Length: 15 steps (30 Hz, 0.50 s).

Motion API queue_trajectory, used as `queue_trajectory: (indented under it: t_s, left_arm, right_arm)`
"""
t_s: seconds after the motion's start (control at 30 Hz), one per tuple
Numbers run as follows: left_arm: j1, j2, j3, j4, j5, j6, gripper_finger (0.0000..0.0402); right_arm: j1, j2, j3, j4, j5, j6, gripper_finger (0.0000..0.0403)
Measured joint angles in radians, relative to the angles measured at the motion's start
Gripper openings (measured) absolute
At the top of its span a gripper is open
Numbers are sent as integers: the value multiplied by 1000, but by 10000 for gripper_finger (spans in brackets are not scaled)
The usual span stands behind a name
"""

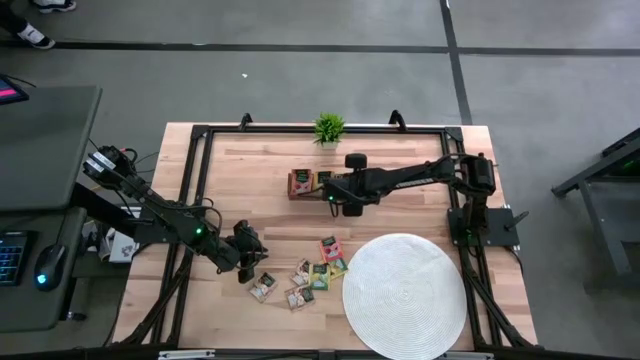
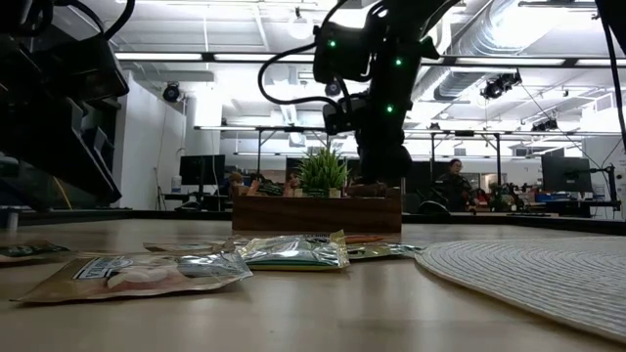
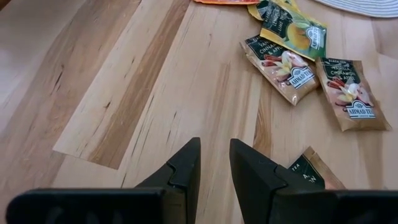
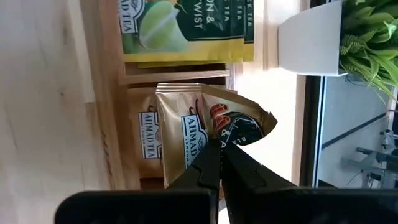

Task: Pick & Place Tea
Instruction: Put the brown tea bag into the right section of the wooden organizer

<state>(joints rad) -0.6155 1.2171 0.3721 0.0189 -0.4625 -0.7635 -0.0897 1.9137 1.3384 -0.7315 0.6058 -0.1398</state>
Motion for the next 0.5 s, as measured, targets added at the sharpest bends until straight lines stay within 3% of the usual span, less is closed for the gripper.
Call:
queue_trajectory:
  t_s: [0.27, 0.5]
  left_arm:
    - [0, 0, 0, 0, 0, 0, 85]
    - [0, 0, 0, 0, 0, 0, 85]
  right_arm:
    - [-2, 0, 0, -12, -19, 0, 2]
    - [-2, 0, 0, -12, -17, 0, 31]
